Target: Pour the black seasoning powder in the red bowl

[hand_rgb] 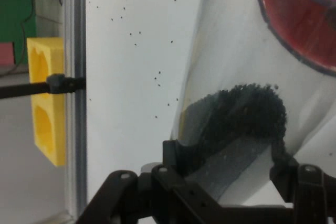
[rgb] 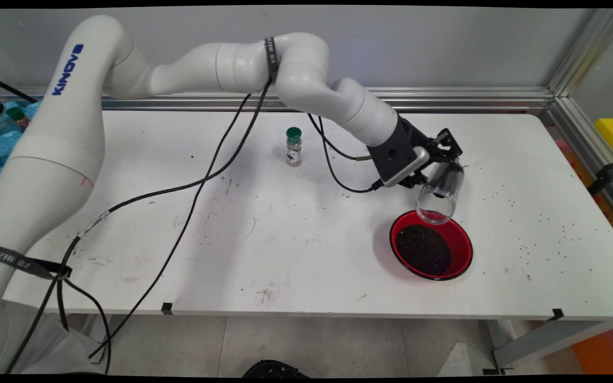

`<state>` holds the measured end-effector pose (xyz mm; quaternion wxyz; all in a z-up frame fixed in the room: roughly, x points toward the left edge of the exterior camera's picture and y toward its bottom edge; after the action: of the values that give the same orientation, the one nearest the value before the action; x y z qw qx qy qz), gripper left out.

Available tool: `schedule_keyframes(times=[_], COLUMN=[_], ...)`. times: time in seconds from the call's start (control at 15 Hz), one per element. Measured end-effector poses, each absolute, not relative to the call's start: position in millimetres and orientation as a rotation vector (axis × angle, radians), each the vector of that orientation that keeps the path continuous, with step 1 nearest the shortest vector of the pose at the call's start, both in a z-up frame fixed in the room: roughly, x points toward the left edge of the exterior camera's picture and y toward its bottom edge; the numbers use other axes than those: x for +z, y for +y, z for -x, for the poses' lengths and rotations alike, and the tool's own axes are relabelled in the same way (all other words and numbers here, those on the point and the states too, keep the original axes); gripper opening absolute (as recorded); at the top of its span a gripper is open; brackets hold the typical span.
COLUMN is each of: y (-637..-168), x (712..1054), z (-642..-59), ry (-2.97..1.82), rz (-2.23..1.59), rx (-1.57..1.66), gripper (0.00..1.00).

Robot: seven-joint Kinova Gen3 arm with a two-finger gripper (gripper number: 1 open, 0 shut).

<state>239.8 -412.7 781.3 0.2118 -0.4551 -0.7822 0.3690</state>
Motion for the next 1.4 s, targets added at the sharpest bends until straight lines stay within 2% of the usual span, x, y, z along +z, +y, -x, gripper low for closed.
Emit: schedule_keyframes(times=[1.4], y=[-415], x=[799], z=[-207], ry=[-1.86], rz=[1.801], rx=[1.458], gripper=[0.0])
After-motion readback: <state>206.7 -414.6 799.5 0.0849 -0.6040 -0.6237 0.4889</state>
